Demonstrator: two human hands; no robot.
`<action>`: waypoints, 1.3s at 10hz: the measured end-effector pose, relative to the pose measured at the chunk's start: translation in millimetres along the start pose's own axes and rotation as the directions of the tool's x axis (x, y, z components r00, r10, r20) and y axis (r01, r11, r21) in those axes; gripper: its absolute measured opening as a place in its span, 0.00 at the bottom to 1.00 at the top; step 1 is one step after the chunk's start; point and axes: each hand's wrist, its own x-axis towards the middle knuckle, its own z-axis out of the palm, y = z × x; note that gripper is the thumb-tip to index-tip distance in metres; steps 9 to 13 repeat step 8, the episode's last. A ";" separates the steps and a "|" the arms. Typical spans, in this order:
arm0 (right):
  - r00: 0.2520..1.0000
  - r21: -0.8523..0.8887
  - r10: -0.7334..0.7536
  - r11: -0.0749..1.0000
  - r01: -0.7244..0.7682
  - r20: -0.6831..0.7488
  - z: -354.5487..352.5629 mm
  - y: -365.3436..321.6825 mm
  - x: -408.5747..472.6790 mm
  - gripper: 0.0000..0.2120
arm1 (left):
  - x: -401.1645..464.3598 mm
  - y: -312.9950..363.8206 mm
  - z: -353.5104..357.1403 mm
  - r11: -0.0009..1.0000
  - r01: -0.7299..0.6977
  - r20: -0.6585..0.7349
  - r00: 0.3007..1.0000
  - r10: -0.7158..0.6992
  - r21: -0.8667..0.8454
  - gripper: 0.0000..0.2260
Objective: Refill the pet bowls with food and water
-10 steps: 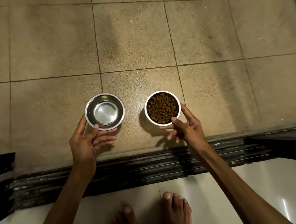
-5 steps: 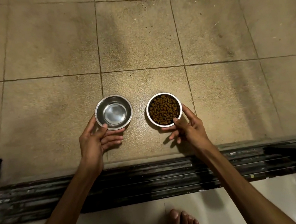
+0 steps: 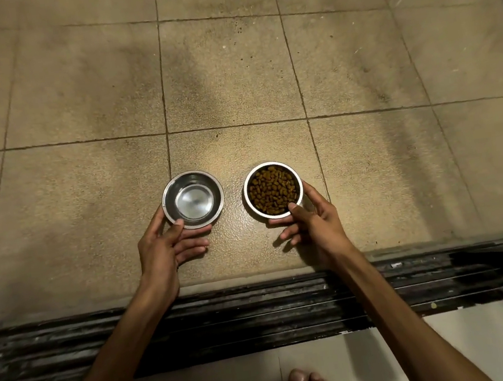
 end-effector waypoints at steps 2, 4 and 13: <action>1.000 -0.022 0.006 1.000 -0.006 -0.007 0.4 -0.3 -0.6 0.25 | 0.5 -3.9 0.0 1.000 -0.009 -0.007 1.000 0.009 0.015 0.24; 1.000 -0.040 0.019 0.999 -0.019 -0.007 3.3 -2.9 -3.4 0.22 | -1.8 -1.6 2.8 1.000 -0.014 -0.025 1.000 0.015 0.022 0.23; 0.983 -0.231 -0.084 0.972 0.044 -0.165 -7.4 -11.3 -15.3 0.24 | -8.9 5.1 0.4 0.998 -0.024 -0.102 0.994 0.030 0.061 0.30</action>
